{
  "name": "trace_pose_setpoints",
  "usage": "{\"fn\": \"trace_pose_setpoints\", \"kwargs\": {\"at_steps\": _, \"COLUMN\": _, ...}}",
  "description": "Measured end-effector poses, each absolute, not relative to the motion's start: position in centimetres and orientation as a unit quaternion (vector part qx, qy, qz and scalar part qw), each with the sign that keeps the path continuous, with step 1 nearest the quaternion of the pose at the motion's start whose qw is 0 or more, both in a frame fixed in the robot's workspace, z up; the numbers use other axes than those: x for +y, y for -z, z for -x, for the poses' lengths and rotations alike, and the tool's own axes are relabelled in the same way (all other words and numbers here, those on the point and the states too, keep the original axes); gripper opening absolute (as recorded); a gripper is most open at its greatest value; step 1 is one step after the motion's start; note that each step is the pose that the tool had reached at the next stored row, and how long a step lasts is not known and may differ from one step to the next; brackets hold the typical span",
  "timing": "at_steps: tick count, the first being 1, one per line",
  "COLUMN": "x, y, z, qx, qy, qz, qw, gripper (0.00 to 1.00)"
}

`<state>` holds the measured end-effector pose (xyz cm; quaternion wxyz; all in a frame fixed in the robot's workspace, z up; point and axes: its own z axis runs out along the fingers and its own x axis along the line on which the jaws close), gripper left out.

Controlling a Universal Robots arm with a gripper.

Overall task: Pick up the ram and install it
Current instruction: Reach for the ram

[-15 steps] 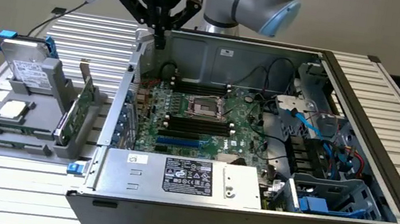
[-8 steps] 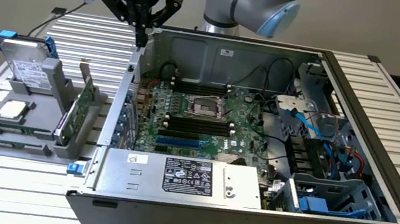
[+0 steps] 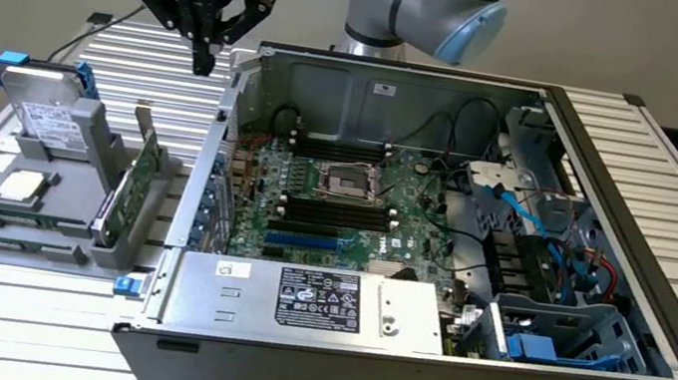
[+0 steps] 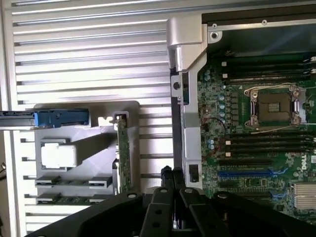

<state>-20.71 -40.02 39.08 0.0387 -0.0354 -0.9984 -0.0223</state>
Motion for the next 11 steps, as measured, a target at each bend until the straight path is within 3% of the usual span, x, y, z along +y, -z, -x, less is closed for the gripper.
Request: {"fn": "trace_pose_setpoints", "kwargs": {"at_steps": 11, "x": -40.2, "y": -38.8, "z": 25.7, "qx": -0.998, "qy": 0.022, "qz": 0.035, "qw": 0.040, "gripper": 0.10}}
